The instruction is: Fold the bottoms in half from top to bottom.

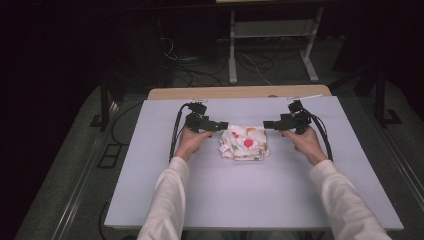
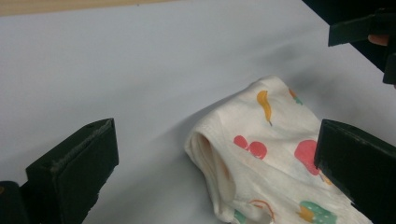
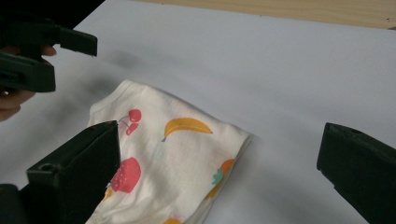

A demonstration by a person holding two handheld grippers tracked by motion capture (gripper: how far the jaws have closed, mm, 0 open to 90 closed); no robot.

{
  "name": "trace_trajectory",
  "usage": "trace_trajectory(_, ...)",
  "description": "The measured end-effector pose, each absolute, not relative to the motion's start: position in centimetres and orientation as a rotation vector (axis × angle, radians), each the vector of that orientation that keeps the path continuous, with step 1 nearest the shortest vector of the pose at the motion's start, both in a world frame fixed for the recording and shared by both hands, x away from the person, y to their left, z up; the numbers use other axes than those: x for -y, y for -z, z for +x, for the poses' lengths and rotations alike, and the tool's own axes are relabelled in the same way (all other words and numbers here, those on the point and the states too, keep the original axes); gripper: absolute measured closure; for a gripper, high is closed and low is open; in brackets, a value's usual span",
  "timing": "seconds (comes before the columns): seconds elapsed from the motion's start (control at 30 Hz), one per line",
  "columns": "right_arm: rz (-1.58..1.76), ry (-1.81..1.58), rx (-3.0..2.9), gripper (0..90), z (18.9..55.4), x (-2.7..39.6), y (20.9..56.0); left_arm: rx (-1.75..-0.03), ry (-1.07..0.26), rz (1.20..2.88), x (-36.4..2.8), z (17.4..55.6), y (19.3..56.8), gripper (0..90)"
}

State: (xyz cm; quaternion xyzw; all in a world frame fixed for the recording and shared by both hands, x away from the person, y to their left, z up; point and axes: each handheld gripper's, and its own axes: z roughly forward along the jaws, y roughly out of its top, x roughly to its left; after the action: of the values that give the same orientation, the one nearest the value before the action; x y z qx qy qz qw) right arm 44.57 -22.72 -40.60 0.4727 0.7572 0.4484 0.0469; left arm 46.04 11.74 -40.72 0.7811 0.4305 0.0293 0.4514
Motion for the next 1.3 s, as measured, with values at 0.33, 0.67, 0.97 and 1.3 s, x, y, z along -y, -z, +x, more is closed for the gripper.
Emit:
trace_trajectory(0.33,1.389,-1.370,-2.322,0.0,42.7,23.2,39.2,-1.014,-0.127,1.918,-13.2,44.0,39.6,0.0)
trace_trajectory(0.67,1.321,-1.366,-2.293,0.0,39.5,23.2,38.8,-0.986,-0.187,1.892,-15.2,41.4,39.3,0.0)
trace_trajectory(0.97,1.268,-1.415,-2.260,0.0,36.9,23.5,38.6,-0.953,-0.248,1.892,-16.6,38.8,38.7,0.0)
trace_trajectory(1.3,1.219,-1.458,-2.241,0.0,34.2,24.2,39.1,-0.936,-0.290,1.892,-17.8,36.4,38.9,0.0)
